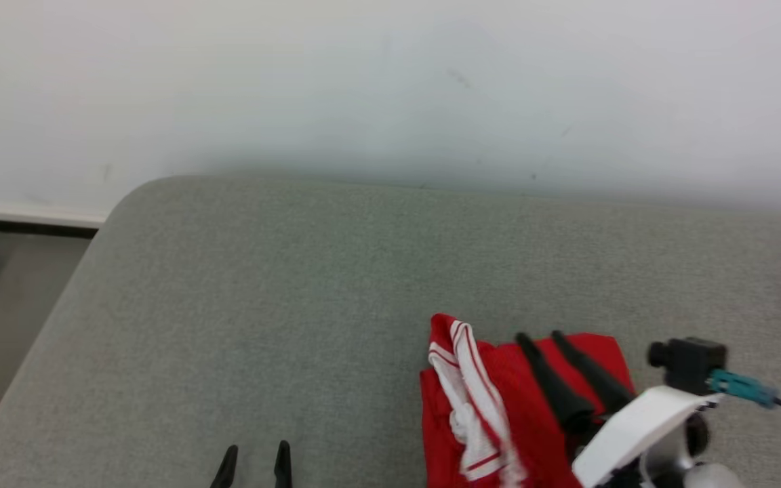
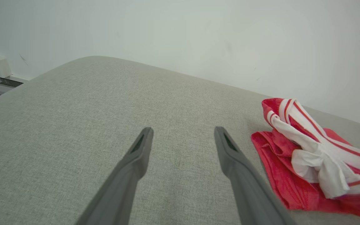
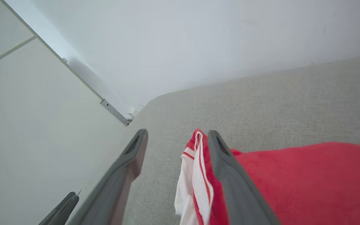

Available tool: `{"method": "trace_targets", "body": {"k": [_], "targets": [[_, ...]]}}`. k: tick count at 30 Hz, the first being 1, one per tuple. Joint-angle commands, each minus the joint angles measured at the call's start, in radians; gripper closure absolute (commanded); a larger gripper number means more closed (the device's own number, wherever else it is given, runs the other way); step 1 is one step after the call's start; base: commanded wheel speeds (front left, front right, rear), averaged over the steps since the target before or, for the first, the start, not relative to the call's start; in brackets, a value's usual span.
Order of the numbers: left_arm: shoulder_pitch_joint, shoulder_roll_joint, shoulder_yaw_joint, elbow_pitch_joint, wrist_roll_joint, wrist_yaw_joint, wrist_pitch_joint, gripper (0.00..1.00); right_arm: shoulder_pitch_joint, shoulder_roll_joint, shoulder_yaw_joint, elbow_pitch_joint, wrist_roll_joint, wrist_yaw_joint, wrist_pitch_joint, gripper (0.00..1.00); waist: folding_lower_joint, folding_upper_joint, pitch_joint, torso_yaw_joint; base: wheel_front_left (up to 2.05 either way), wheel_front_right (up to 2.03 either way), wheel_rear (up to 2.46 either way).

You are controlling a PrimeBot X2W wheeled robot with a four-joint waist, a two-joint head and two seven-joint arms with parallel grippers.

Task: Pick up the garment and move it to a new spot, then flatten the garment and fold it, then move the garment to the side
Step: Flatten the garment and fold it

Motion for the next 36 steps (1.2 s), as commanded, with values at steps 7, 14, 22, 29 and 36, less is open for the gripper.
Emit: {"method": "trace_targets", "body": {"k": [7, 14, 22, 29, 36], "targets": [[0.025, 0.004, 0.025, -0.013, 0.023, -0.01, 0.0, 0.0, 0.091, -0.129, -0.115, -0.072, -0.155, 0.0, -0.179, 0.0, 0.0, 0.0, -0.035, -0.06, 0.0, 0.0, 0.0], [0.02, 0.004, 0.046, -0.024, 0.061, -0.027, 0.0, 0.0, 0.185, -0.245, -0.228, 0.006, -0.391, 0.0, -0.416, 0.0, 0.0, 0.0, -0.051, -0.082, 0.0, 0.0, 0.0], [0.045, 0.004, 0.081, -0.028, 0.116, -0.05, 0.0, 0.0, 0.279, -0.24, -0.341, 0.098, -0.571, 0.0, -0.525, 0.0, 0.0, 0.0, -0.075, -0.097, 0.0, 0.0, 0.0], [0.073, 0.004, 0.101, -0.011, 0.14, -0.079, 0.0, 0.0, 0.386, -0.171, -0.418, 0.059, -0.614, 0.0, -0.523, 0.0, 0.0, 0.0, -0.094, -0.094, 0.0, 0.0, 0.0], [0.08, 0.004, 0.11, -0.024, 0.126, -0.074, 0.0, 0.0, 0.405, -0.142, -0.413, 0.057, -0.63, 0.0, -0.523, 0.0, 0.0, 0.0, -0.09, -0.098, 0.0, 0.0, 0.0]]}}
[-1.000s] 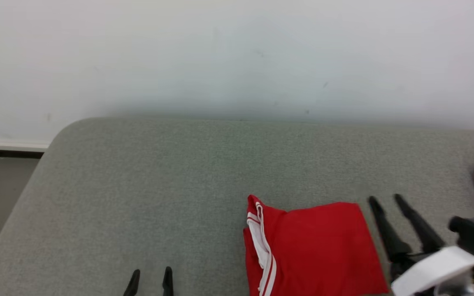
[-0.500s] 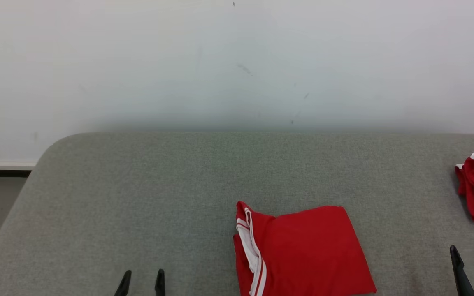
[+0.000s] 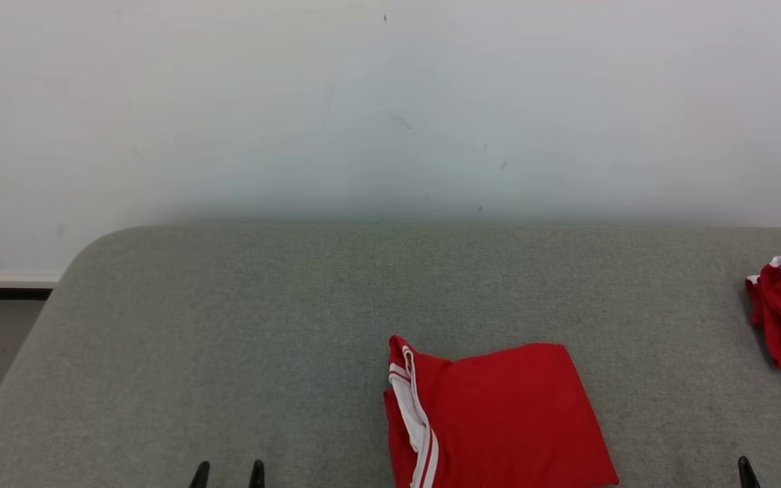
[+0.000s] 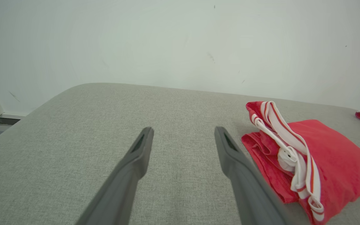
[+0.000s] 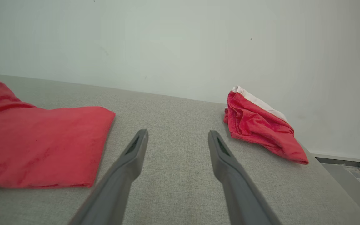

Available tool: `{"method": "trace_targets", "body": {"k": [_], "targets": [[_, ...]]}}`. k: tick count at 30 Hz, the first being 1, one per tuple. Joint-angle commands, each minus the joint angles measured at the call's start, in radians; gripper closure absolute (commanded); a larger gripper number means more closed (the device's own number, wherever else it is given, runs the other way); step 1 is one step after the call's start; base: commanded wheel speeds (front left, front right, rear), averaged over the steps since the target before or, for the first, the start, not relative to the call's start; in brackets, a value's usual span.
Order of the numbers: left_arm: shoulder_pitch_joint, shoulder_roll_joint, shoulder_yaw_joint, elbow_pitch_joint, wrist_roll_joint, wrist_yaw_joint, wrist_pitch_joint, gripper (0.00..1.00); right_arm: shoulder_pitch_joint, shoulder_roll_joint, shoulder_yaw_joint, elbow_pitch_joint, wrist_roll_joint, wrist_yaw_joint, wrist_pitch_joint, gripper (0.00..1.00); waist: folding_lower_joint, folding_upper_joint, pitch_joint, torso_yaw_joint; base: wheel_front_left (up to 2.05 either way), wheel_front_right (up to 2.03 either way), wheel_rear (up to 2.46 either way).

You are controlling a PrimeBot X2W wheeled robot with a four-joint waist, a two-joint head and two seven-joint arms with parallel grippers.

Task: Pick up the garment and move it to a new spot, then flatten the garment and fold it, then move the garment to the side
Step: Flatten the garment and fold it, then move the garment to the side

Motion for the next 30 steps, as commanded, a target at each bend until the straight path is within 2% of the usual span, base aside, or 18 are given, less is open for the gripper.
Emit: {"method": "trace_targets", "body": {"k": [1, 9, 13, 16, 24, 30], "targets": [[0.01, 0.004, 0.002, -0.004, -0.001, 0.003, 0.0, 0.0, -0.008, -0.003, -0.001, -0.003, 0.002, 0.0, -0.003, 0.0, 0.0001, 0.0, 0.005, -0.002, 0.0, 0.0, 0.0], [-0.013, 0.004, -0.012, -0.02, -0.006, 0.005, 0.0, 0.0, -0.101, -0.033, 0.012, -0.02, 0.104, 0.0, -0.003, 0.0, 0.0001, 0.0, 0.033, 0.017, 0.0, 0.0, 0.0], [-0.023, 0.004, -0.027, -0.026, -0.008, 0.006, 0.0, 0.0, -0.168, -0.08, 0.063, 0.04, 0.204, 0.0, 0.017, 0.0, 0.0001, 0.0, 0.05, 0.039, 0.0, 0.0, 0.0], [-0.028, 0.004, -0.035, -0.024, -0.004, 0.002, 0.0, 0.0, -0.235, -0.118, 0.107, 0.084, 0.313, 0.0, 0.131, 0.0, 0.0001, 0.0, 0.067, 0.063, 0.0, 0.0, 0.0], [-0.065, 0.004, -0.066, -0.014, -0.001, 0.004, 0.0, 0.0, -0.37, -0.154, 0.237, 0.112, 0.662, 0.0, 0.5, 0.0, 0.0001, 0.0, 0.146, 0.128, 0.0, 0.0, 0.0], [-0.099, 0.004, -0.079, -0.006, -0.004, 0.011, 0.0, 0.0, -0.411, -0.206, 0.29, 0.166, 0.766, 0.0, 0.652, 0.0, 0.0001, 0.0, 0.18, 0.18, 0.0, 0.0, 0.0]]}}
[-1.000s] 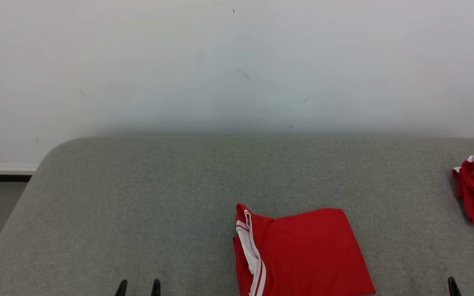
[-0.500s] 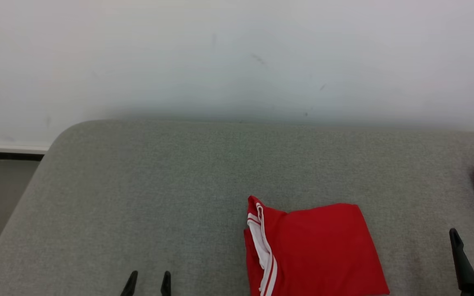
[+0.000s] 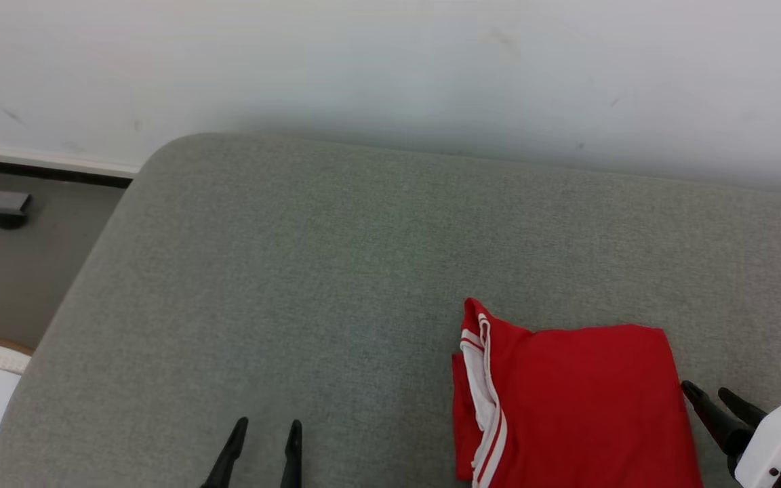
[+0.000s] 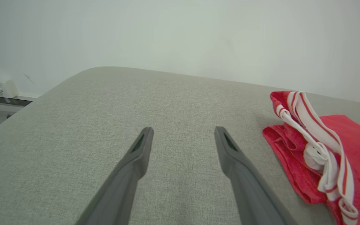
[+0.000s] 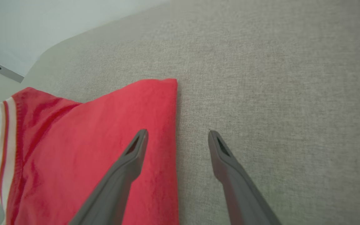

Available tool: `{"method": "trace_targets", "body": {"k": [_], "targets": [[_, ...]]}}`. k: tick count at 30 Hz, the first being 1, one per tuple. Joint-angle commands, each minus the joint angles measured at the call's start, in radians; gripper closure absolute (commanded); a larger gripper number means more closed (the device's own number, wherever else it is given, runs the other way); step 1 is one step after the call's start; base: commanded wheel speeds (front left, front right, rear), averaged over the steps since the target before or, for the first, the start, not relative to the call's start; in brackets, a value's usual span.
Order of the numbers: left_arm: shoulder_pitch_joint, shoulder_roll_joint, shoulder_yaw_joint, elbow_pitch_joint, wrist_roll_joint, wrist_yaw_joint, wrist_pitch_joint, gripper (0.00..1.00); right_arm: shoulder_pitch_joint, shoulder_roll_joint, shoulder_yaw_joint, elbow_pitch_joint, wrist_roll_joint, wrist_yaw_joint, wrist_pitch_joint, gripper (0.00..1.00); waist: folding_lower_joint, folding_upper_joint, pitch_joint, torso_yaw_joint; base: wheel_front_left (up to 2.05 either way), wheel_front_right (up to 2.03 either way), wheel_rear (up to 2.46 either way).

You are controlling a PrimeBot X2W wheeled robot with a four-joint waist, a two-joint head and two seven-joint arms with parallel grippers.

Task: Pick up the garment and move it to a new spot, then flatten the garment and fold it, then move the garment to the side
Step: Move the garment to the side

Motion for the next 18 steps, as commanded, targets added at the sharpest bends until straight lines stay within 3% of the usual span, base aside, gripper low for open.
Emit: {"method": "trace_targets", "body": {"k": [1, 7, 17, 18], "targets": [[-0.013, 0.003, -0.003, 0.002, -0.002, 0.005, 0.0, 0.0, -0.013, -0.013, 0.005, 0.016, 0.028, 0.0, 0.027, 0.0, -0.0001, -0.0001, 0.022, 0.031, 0.0, 0.0, 0.0], [-0.02, 0.003, -0.012, 0.004, -0.005, 0.007, 0.0, 0.0, -0.023, -0.029, 0.021, 0.051, 0.079, 0.0, 0.089, 0.0, -0.0001, -0.0001, 0.039, 0.057, 0.0, 0.0, 0.0], [-0.046, 0.003, -0.028, 0.009, -0.011, 0.014, 0.0, 0.0, -0.075, 0.026, 0.095, 0.07, 0.164, 0.0, 0.136, 0.0, -0.0001, -0.0001, 0.062, 0.081, 0.0, 0.0, 0.0], [-0.049, 0.003, -0.03, 0.009, -0.013, 0.015, 0.0, 0.0, -0.079, 0.025, 0.104, 0.063, 0.168, 0.0, 0.136, 0.52, -0.0001, -0.0001, 0.062, 0.082, 0.0, 0.0, 0.0]]}}
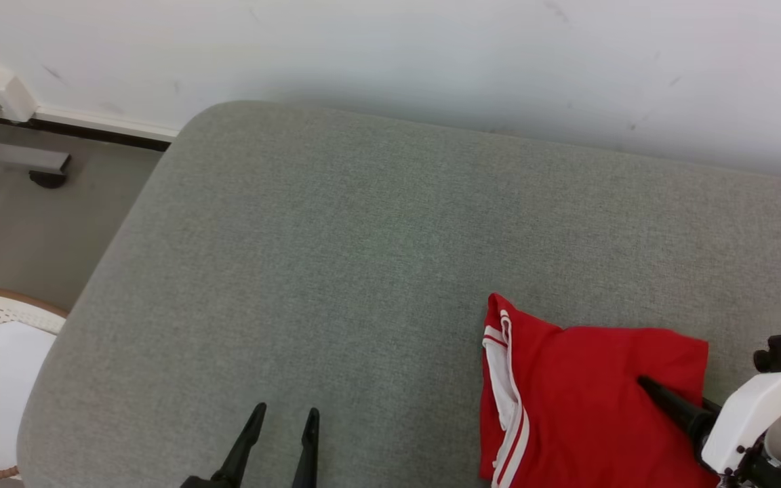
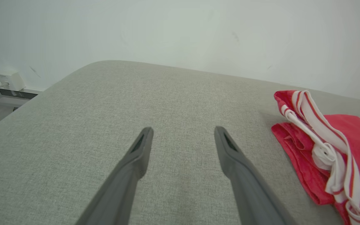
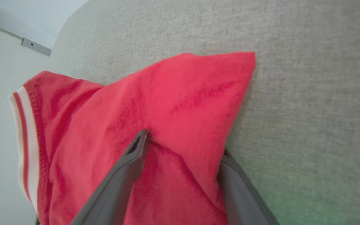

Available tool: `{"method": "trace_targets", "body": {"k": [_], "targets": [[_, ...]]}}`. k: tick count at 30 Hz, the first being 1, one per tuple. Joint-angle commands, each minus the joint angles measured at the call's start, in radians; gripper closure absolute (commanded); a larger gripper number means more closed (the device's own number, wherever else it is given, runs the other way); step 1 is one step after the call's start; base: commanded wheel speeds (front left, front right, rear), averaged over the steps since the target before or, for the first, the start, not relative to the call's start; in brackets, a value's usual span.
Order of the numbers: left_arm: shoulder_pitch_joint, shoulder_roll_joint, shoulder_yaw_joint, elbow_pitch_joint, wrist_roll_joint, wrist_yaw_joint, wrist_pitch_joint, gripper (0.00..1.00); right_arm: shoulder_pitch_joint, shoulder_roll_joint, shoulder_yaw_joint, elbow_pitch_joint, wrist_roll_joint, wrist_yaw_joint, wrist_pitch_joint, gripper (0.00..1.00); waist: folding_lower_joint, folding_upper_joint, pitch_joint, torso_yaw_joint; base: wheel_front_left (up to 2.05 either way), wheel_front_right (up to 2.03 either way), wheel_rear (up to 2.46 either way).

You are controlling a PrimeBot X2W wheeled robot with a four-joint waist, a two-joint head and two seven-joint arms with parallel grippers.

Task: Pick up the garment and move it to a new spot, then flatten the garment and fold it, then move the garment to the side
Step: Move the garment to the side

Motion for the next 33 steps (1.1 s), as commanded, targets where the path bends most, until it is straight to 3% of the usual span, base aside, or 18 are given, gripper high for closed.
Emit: {"method": "trace_targets", "body": {"k": [1, 2, 9, 21, 33], "targets": [[-0.011, 0.004, 0.001, 0.003, -0.007, 0.004, 0.0, 0.0, 0.004, 0.006, 0.02, 0.0, 0.01, 0.0, 0.005, 0.91, -0.0001, -0.0001, -0.001, 0.001, 0.0, 0.0, 0.0], [-0.011, 0.004, 0.002, 0.002, -0.01, 0.007, 0.0, 0.0, -0.002, -0.006, 0.033, -0.008, 0.022, 0.0, 0.0, 1.0, -0.0001, -0.0001, -0.004, -0.003, 0.0, 0.0, 0.0], [0.009, 0.004, 0.012, 0.0, -0.013, 0.011, 0.0, 0.0, -0.026, -0.051, 0.045, -0.031, 0.041, 0.0, -0.046, 1.0, -0.0001, -0.0001, -0.017, -0.058, 0.0, 0.0, 0.0], [-0.064, 0.004, 0.005, -0.013, 0.005, -0.005, 0.0, 0.0, -0.198, -0.198, 0.031, -0.046, -0.059, 0.0, -0.143, 1.0, -0.0001, -0.0001, 0.065, -0.258, 0.0, 0.0, 0.0], [-0.178, 0.004, -0.05, -0.01, -0.006, -0.001, 0.0, 0.0, -0.48, -0.34, -0.088, 0.055, -0.149, 0.0, -0.05, 1.0, -0.0001, -0.0001, 0.197, -0.266, 0.0, 0.0, 0.0]]}}
